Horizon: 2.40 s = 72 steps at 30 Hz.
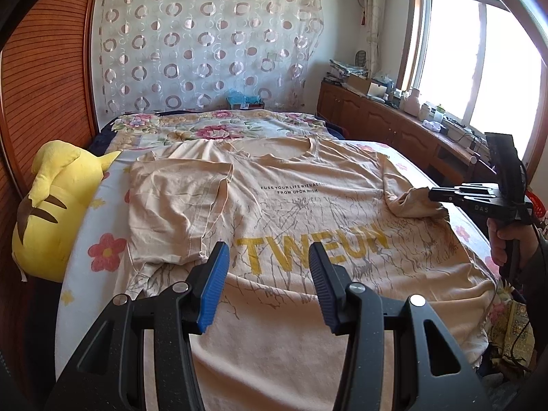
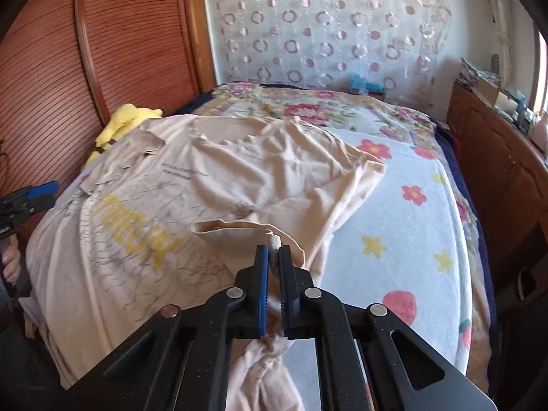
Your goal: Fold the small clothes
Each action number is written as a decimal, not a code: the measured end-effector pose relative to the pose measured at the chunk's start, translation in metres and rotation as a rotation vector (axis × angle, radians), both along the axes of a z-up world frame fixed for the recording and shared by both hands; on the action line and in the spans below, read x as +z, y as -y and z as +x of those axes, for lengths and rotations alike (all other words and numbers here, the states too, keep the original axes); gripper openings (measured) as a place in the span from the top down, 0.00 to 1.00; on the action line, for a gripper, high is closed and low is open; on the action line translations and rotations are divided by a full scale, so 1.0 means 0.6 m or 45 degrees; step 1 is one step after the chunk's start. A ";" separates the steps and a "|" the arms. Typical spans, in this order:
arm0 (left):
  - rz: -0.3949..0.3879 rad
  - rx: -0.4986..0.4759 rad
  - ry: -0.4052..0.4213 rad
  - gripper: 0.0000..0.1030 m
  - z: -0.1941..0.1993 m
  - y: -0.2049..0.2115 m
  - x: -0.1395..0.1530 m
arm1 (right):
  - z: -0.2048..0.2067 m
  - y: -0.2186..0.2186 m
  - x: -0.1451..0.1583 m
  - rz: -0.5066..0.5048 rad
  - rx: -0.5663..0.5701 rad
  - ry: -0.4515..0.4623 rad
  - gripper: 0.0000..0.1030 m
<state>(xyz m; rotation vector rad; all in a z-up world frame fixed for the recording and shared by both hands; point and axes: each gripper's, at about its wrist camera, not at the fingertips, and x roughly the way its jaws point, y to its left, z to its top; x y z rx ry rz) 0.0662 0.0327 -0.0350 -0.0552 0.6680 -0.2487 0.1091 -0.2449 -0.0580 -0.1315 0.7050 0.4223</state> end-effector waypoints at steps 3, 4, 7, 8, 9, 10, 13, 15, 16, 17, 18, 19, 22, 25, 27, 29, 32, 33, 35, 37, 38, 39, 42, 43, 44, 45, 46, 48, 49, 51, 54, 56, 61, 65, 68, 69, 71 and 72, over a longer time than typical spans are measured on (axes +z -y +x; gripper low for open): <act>-0.002 0.005 0.004 0.52 0.000 -0.001 0.001 | -0.021 -0.006 0.000 -0.003 0.039 0.006 0.97; -0.004 0.006 0.004 0.52 -0.001 -0.002 0.001 | -0.027 -0.007 -0.003 0.008 0.059 -0.001 0.97; -0.002 0.006 0.004 0.52 -0.001 -0.002 0.001 | -0.049 -0.013 -0.010 0.004 0.094 -0.009 0.97; -0.002 0.006 0.005 0.52 -0.001 -0.002 0.001 | -0.057 -0.015 -0.014 0.003 0.106 -0.016 0.97; -0.003 0.005 0.005 0.52 -0.001 -0.002 0.000 | -0.063 -0.018 -0.018 -0.002 0.118 -0.025 0.97; -0.003 0.003 0.003 0.52 -0.001 -0.002 0.000 | -0.068 -0.020 -0.023 -0.014 0.122 -0.033 0.97; -0.001 0.003 0.003 0.52 -0.001 -0.002 0.002 | -0.069 -0.023 -0.026 -0.069 0.113 -0.045 0.97; 0.000 0.003 0.007 0.52 -0.001 -0.002 0.002 | -0.069 -0.018 -0.024 -0.073 0.099 -0.046 0.91; 0.000 0.003 0.009 0.52 -0.002 -0.003 0.003 | -0.070 -0.015 -0.020 -0.065 0.091 -0.040 0.89; 0.001 0.004 0.012 0.52 -0.002 -0.003 0.003 | -0.069 -0.012 -0.013 -0.059 0.081 -0.031 0.86; 0.002 0.005 0.015 0.52 -0.003 -0.004 0.004 | -0.068 -0.007 -0.007 -0.056 0.065 -0.020 0.81; 0.002 0.005 0.019 0.52 -0.004 -0.004 0.006 | -0.070 -0.005 -0.001 -0.050 0.053 -0.006 0.79; 0.005 0.005 0.028 0.52 -0.008 -0.002 0.008 | -0.070 0.005 0.017 -0.033 0.019 0.035 0.72; 0.005 0.006 0.036 0.52 -0.009 0.002 0.011 | -0.067 0.010 0.023 -0.027 -0.024 0.045 0.70; 0.005 0.006 0.041 0.52 -0.011 0.003 0.012 | -0.052 0.015 0.019 -0.010 -0.049 0.017 0.70; 0.007 0.005 0.041 0.52 -0.011 0.005 0.012 | -0.035 0.013 0.007 -0.015 -0.073 -0.023 0.70; 0.010 0.006 0.039 0.52 -0.011 0.005 0.011 | -0.004 0.006 -0.011 -0.029 -0.065 -0.089 0.70; 0.010 0.007 0.039 0.52 -0.012 0.005 0.011 | 0.004 0.002 -0.015 -0.046 -0.067 -0.101 0.75; 0.008 0.011 0.038 0.52 -0.012 0.004 0.010 | 0.015 -0.009 -0.013 -0.074 -0.051 -0.107 0.89; 0.003 0.017 0.037 0.52 -0.012 0.001 0.010 | 0.024 -0.020 -0.003 -0.099 -0.037 -0.076 0.94; 0.001 0.019 0.035 0.52 -0.012 0.000 0.009 | 0.028 -0.024 0.004 -0.105 -0.027 -0.061 0.95; -0.001 0.021 0.034 0.52 -0.012 -0.001 0.007 | 0.032 -0.030 0.010 -0.108 -0.014 -0.050 0.95; -0.004 0.020 0.032 0.52 -0.012 -0.002 0.005 | 0.049 -0.051 0.033 -0.116 0.017 -0.017 0.95; -0.002 0.023 0.032 0.52 -0.012 -0.002 0.006 | 0.058 -0.059 0.039 -0.128 0.022 -0.009 0.95; -0.001 0.023 0.032 0.52 -0.013 -0.003 0.006 | 0.066 -0.066 0.047 -0.125 0.028 0.002 0.95; -0.002 0.022 0.032 0.52 -0.013 -0.005 0.006 | 0.078 -0.073 0.053 -0.123 0.035 0.006 0.95; -0.002 0.021 0.031 0.52 -0.013 -0.005 0.005 | 0.086 -0.083 0.059 -0.150 0.021 0.016 0.95; -0.002 0.025 0.034 0.52 -0.014 -0.006 0.005 | 0.099 -0.098 0.068 -0.162 0.028 0.031 0.95; -0.001 0.027 0.031 0.52 -0.014 -0.008 0.004 | 0.106 -0.108 0.073 -0.161 0.043 0.031 0.95; -0.006 0.033 0.030 0.52 -0.014 -0.011 0.003 | 0.121 -0.125 0.077 -0.180 0.045 0.046 0.95; -0.011 0.039 0.027 0.52 -0.015 -0.016 -0.002 | 0.145 -0.147 0.076 -0.162 0.053 0.043 0.95; -0.010 0.041 0.023 0.52 -0.017 -0.018 -0.004 | 0.159 -0.155 0.071 -0.110 0.074 0.023 0.95; -0.003 0.057 0.018 0.52 -0.014 -0.027 -0.005 | 0.162 -0.156 0.064 -0.107 0.061 0.032 0.69; 0.006 0.068 0.006 0.52 -0.001 -0.037 -0.005 | 0.151 -0.130 0.063 -0.121 0.016 0.043 0.57; 0.038 0.066 0.017 0.52 0.013 -0.043 -0.002 | 0.144 -0.103 0.056 -0.139 -0.028 0.046 0.57; 0.050 0.066 0.010 0.52 0.024 -0.048 -0.001 | 0.140 -0.092 0.052 -0.145 -0.047 0.041 0.57; 0.076 0.080 -0.006 0.52 0.043 -0.058 -0.003 | 0.145 -0.072 0.042 -0.143 -0.089 0.022 0.57; 0.091 0.088 -0.016 0.52 0.054 -0.064 -0.004 | 0.150 -0.061 0.033 -0.147 -0.112 0.009 0.57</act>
